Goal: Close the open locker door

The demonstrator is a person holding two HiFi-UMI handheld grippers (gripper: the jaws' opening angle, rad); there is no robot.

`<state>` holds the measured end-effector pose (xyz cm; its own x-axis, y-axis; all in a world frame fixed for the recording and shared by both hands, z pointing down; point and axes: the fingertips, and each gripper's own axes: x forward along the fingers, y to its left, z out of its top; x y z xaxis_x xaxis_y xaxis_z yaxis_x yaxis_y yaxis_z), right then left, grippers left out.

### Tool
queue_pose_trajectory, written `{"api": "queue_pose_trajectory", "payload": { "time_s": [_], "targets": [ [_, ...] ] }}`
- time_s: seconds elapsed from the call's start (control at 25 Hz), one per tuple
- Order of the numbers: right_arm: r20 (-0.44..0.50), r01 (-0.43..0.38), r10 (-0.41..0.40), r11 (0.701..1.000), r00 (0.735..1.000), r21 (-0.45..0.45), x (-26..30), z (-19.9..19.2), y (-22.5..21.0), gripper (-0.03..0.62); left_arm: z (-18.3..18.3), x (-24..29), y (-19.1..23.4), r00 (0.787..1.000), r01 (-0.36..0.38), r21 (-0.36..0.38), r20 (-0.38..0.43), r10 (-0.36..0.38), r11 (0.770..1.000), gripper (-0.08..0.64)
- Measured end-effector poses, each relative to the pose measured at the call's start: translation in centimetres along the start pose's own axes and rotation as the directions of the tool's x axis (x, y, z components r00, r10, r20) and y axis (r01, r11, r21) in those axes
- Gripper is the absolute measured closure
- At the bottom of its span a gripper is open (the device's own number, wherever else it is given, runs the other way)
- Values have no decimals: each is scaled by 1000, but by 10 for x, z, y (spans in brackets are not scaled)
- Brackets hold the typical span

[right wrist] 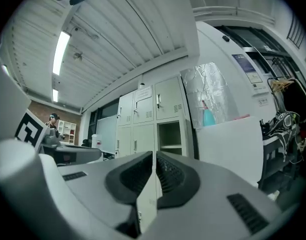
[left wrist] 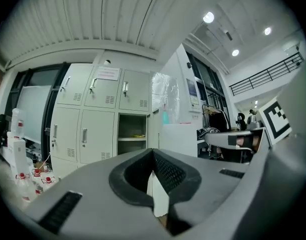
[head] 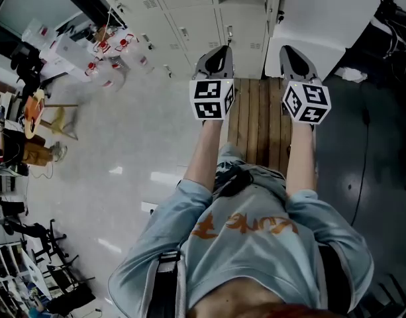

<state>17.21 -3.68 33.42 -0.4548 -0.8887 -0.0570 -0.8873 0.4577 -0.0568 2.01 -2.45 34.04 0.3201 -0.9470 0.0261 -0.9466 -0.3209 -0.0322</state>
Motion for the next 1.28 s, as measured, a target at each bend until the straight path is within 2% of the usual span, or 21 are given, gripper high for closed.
{"api": "queue_pose_trajectory", "payload": {
  "time_s": [0.2, 0.36, 0.6, 0.8, 1.0, 1.16, 1.28],
  "targets": [
    [6, 20, -20, 999, 1000, 29, 23, 2, -14, 551, 4, 16, 10, 1000, 9, 6, 6, -9, 1000, 541],
    [0, -17, 17, 1000, 1000, -3, 49, -5, -9, 551, -7, 40, 36, 1000, -18, -49, 6, 19, 999, 541],
    [-7, 53, -53, 998, 999, -18, 82, 1, -63, 551, -1, 99, 28, 998, 52, -61, 38, -50, 997, 541],
    [1, 34, -34, 999, 999, -17, 113, 11, -80, 551, 12, 140, 33, 995, 85, -57, 49, -82, 995, 541],
    [-23, 0, -1, 999, 1000, -33, 142, 7, -88, 549, 7, 175, 43, 994, 108, -80, 33, -106, 991, 541],
    [-31, 4, -6, 999, 1000, -39, 164, 9, -104, 548, 8, 205, 41, 990, 143, -79, 30, -141, 987, 541],
    [-43, -2, 0, 999, 999, -38, 180, 4, -110, 525, 5, 222, 47, 988, 151, -89, 27, -149, 984, 541]
  ]
}}
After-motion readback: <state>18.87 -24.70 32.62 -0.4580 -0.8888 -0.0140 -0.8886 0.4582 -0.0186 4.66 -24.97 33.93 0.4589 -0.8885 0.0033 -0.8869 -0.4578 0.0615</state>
